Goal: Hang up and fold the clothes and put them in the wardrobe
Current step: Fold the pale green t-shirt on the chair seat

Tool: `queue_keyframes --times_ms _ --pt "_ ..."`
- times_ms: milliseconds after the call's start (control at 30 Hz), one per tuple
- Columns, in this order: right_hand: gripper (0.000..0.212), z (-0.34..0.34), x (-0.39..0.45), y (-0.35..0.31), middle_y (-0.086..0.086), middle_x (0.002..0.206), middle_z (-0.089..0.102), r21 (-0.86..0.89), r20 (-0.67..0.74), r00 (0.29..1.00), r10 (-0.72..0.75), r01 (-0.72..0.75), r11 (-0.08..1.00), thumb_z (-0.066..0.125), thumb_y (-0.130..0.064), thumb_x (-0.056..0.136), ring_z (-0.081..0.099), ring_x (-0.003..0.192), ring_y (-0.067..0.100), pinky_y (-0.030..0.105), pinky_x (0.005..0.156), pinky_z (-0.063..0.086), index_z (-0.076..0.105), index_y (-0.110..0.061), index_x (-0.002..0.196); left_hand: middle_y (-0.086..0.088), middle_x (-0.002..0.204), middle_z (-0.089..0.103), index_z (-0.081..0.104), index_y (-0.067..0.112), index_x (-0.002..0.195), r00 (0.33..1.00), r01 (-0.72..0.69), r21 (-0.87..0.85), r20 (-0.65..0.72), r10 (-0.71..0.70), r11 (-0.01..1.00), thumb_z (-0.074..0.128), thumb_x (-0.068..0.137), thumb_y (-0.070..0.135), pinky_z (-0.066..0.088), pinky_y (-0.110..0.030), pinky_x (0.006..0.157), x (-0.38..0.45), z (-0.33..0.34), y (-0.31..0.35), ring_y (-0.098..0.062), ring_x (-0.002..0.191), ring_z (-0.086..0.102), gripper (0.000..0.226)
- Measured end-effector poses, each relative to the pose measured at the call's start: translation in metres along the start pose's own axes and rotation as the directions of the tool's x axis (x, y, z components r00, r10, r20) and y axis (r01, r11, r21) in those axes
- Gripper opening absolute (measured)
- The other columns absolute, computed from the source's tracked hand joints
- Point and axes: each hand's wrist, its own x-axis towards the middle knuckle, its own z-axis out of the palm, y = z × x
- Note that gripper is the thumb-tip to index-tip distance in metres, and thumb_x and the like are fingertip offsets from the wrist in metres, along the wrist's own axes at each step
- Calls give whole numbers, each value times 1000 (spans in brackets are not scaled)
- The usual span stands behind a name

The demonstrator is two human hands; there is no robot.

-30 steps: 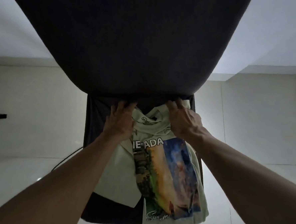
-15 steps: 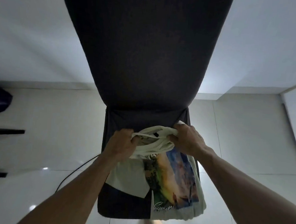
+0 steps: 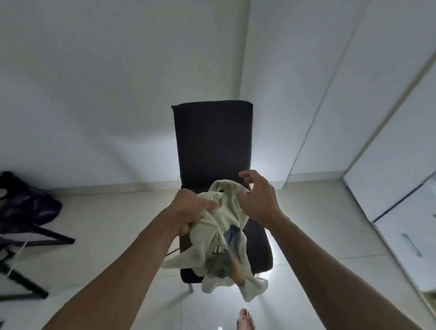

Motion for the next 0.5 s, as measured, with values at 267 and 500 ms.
queue_keyframes --times_ms 267,500 --pt "58 -46 -135 -85 -1 104 64 209 259 965 -38 -17 978 81 -23 73 67 97 21 39 79 62 46 -31 118 -13 93 62 55 3 100 935 -234 -349 -337 112 908 66 89 8 58 -44 88 -122 5 67 -27 81 64 16" --pt "11 -63 -162 -119 -10 85 66 169 -170 967 -188 217 961 52 -17 94 62 80 8 22 66 50 58 -23 101 -6 72 60 53 6 73 851 -423 -230 -434 297 876 73 85 14 58 -34 68 -191 15 109 -22 70 65 25"
